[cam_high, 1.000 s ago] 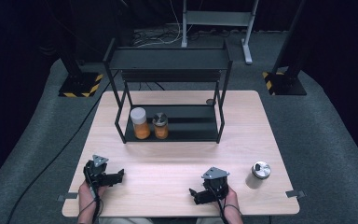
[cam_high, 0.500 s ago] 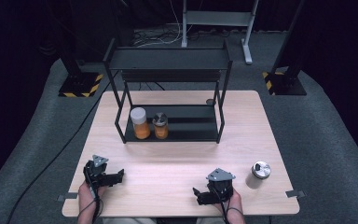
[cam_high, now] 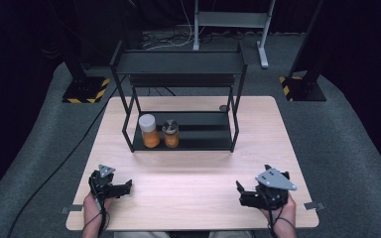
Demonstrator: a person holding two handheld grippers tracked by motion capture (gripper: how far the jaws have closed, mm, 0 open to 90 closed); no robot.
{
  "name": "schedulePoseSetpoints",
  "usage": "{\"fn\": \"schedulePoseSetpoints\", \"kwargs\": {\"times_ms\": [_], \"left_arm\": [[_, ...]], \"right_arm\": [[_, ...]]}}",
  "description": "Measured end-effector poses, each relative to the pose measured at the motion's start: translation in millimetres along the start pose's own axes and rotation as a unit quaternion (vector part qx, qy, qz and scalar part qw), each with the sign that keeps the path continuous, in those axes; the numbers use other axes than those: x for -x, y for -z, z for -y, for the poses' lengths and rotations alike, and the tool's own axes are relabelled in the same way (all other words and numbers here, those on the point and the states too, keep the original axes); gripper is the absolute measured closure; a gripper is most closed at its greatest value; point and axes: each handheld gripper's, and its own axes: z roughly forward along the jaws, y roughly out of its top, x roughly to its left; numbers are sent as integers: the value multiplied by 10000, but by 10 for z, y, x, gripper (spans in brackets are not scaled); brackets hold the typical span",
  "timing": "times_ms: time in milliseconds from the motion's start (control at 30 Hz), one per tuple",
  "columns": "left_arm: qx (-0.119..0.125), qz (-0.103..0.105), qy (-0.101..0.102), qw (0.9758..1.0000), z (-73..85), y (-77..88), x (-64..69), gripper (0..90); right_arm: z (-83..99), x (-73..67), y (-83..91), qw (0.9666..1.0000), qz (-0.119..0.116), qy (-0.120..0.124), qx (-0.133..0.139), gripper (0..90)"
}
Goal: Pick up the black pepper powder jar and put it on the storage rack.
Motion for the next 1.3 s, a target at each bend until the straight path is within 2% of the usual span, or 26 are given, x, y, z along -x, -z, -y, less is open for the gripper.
{"fn": "schedulePoseSetpoints", "kwargs": {"times_ms": [133, 267, 400, 467, 633, 800, 900, 1067, 1200, 1300], "left_arm": [[1, -1, 1, 10000, 0, 0, 1, 7], [3, -2, 3, 10000, -4, -5, 5, 6], [-4, -3, -6, 10000, -5, -4, 5, 6], [-4, -4, -7, 10000, -5, -4, 5, 6], [-4, -6, -8, 10000, -4, -4, 5, 6], [-3, -6, -6, 10000, -5, -4, 5, 6], [-3, -6, -5, 10000, -5, -4, 6, 6], [-4, -6, -6, 10000, -5, -4, 6, 6], [-4, -8, -5, 10000, -4, -4, 6, 6], [-3, -8, -4, 10000, -4, -4, 6, 6]], "right_arm": [[89, 205, 156, 9990, 411, -151, -6, 0], [290, 339, 155, 9971, 676, -324, -115, 0], [520, 400, 24, 9961, 667, -500, -276, 0], [620, 429, -55, 9953, 625, -665, -337, 0], [799, 495, -221, 9923, 597, -978, -480, 0], [939, 553, -341, 9903, 571, -1143, -554, 0], [996, 586, -383, 9896, 467, -1255, -520, 0], [1020, 609, -430, 9900, 444, -1223, -546, 12], [1034, 620, -451, 9909, 434, -1174, -498, 132], [1046, 647, -441, 9907, 282, -1281, -349, 189]]}}
